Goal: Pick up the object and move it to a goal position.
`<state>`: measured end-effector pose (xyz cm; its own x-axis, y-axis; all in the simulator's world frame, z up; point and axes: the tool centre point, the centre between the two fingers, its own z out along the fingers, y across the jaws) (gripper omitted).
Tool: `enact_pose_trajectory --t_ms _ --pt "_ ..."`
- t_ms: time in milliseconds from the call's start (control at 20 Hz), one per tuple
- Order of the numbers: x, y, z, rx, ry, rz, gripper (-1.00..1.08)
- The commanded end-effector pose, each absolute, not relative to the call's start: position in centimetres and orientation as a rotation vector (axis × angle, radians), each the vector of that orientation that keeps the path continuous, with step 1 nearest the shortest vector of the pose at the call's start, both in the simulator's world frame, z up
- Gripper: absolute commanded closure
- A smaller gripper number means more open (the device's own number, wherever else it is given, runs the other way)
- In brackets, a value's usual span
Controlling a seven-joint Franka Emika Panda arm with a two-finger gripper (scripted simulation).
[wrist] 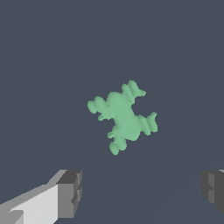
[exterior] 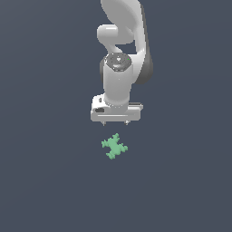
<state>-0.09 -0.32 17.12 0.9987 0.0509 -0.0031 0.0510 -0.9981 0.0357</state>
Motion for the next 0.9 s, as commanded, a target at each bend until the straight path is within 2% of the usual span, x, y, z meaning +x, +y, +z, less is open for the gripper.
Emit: enact_pose_trajectory --t_ms 0,450,850 --pt "-0.1 -0.3 17.1 3.105 0.079 -0.003 -0.92" --pt "1.0 0.0 18.8 3.082 0.079 0.05 -0.92" --pt "1.1 -0.1 18.1 3.083 0.117 0.044 -0.92"
